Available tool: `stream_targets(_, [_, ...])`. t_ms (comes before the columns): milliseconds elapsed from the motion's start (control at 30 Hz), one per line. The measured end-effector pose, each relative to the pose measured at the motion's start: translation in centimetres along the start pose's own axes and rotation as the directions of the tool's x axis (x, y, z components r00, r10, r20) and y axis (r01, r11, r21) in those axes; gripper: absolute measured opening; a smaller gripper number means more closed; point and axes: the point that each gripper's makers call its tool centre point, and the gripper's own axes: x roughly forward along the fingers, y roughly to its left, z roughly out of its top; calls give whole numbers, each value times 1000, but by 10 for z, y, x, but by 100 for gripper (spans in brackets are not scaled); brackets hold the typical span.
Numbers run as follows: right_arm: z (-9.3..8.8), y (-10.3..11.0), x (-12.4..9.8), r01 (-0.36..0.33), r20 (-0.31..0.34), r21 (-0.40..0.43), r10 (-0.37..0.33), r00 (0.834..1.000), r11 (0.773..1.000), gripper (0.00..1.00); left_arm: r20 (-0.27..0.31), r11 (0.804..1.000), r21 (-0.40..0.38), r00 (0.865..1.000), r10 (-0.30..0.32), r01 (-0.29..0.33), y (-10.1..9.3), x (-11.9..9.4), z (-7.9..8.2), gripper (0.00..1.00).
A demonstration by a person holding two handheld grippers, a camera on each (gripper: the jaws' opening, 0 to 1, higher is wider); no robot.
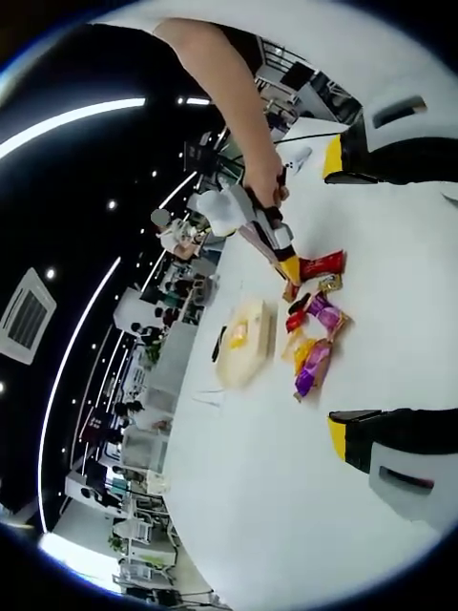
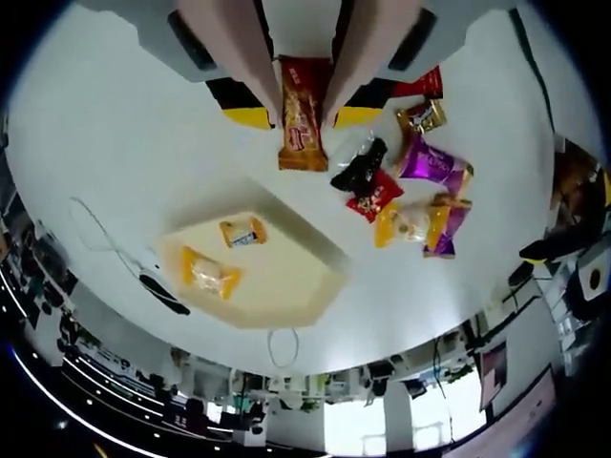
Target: Place the target food into the container with the food tongs after gripping and lifting it, then release it inside without dropping or visibly crushing the food.
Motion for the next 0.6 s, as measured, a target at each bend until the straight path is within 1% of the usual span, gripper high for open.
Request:
stream_targets(67, [1, -1, 1, 0, 2, 11, 0, 1000, 1000, 21, 5, 1000, 0, 1000, 5, -5, 1, 1, 1, 99])
stream_targets(100, [2, -2, 1, 0, 9, 51, -1, 1000, 999, 21, 3, 1000, -5, 1000, 6, -6, 1, 1, 1, 99])
stream_targets(133, [1, -3, 1, -2, 8, 70, 1, 1000, 998, 21, 0, 1000, -8, 1000, 5, -5, 1, 2, 1, 99])
stream_targets(167, [1, -5, 1, -1, 8, 72, 1, 1000, 997, 21, -1, 1000, -7, 1000, 3, -3, 0, 2, 1, 99])
stream_targets(267, [1, -1, -4, -2, 12, 54, 1, 1000, 999, 21, -1, 1000, -2, 1000, -6, 6, -2, 4, 3, 99])
stream_targets(333, [4, -1, -6, -2, 31, 41, 0, 1000, 999, 22, 1, 1000, -6, 1000, -8, 8, -2, 6, 5, 99])
stream_targets(433, [7, -5, -9, 6, 51, 47, -8, 999, 999, 22, 10, 1000, -5, 1000, -7, 7, -1, 7, 6, 99])
stream_targets(533, [17, -10, -20, 11, 102, 99, -22, 995, 995, 22, 2, 1000, 1, 1000, -12, 12, -1, 10, 4, 99])
stream_targets(600, [20, -11, -24, 10, 118, 111, -23, 993, 994, 22, -1, 1000, 2, 1000, -15, 15, -2, 10, 4, 99])
